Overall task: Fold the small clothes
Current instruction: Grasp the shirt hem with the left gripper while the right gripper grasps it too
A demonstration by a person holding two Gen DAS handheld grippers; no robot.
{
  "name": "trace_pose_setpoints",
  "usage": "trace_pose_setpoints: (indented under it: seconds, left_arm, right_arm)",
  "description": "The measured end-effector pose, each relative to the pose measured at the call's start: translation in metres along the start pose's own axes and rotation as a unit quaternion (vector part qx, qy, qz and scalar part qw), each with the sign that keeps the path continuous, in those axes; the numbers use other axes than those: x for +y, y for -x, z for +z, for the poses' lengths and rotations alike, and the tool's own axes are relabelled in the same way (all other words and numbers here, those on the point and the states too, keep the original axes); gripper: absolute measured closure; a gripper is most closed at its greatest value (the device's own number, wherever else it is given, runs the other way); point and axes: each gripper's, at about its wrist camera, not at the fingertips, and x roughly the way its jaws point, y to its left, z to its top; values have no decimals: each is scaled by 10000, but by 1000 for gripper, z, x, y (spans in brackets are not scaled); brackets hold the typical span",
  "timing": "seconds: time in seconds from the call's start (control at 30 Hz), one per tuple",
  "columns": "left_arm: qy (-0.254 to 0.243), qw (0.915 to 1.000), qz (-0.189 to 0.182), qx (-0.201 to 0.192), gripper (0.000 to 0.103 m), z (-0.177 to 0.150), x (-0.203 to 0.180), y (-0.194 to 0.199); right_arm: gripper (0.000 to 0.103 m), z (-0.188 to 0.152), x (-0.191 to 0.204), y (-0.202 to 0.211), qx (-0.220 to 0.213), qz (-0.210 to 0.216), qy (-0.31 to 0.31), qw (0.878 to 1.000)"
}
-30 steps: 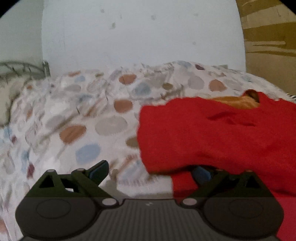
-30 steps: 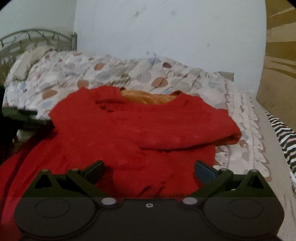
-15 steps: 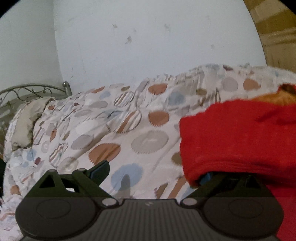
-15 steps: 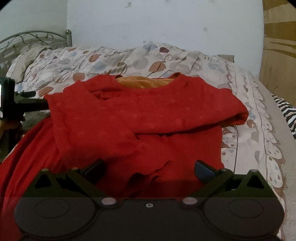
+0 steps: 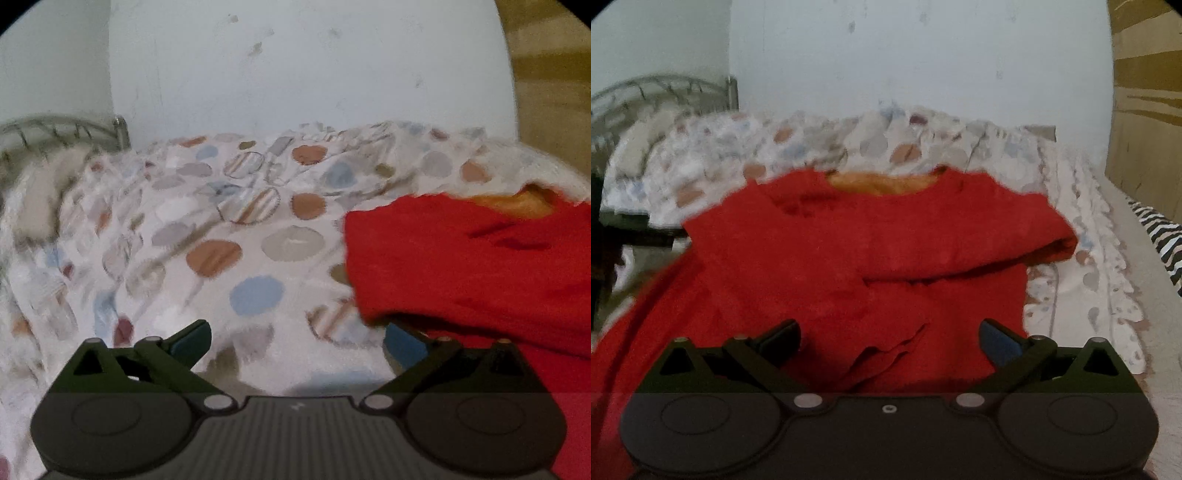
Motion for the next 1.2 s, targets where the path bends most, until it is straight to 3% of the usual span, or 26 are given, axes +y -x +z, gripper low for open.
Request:
trace_pose_setpoints:
  seconds: [0.1,0.2,0.3,0.4,0.47,0.53,0.6,0.77,0.83,1.07,1.1,1.2]
  left_arm:
    - [608,9954,-739,38,0,-15,17,39]
    - [1192,9810,-1504,283,0,-35,28,69]
    - [1383,9661,-2119,515,1,-55,28,94]
    - [1297,9580,-2451,726,3,-70,20,110]
    - [1161,9564,-2535,875,14,-77,14,114]
    - [1132,9534,-2559,1127,33,-83,9,115]
    - [1184,9505,-2540,1342,39,-86,7,116]
    - [1512,9399,-2488,1782,41,-93,16,115]
    - [1572,9381,-2414,1925,46,-95,18,116]
    - [1260,9342,-2515,2196,48,-93,9,131]
    - [1171,9359,-2459,2233,55,-94,7,132]
    - [1169,9413,-2304,2171,92,-97,7,138]
  right_arm:
    - [0,-5,-6,29,-254,-46,1,9997]
    - [0,-21,-13,58,-281,-199,185,9992]
    - [1,-42,-22,83,-165,-214,153,9995]
    - [7,-62,-33,110,-95,-14,-132,9999]
    - [19,-71,-37,123,-71,33,-264,9996]
    - [43,-77,-35,130,-46,-24,-339,9994]
    - [54,-80,-33,133,55,48,-444,9990]
    - [57,-81,-27,132,201,5,-448,9988]
    - [63,-80,-32,133,258,34,-677,9974]
    - [61,-89,-33,152,455,225,-968,9940]
    - [62,-91,-33,155,474,249,-1011,9934]
    - [69,-101,-27,165,488,202,-920,9944]
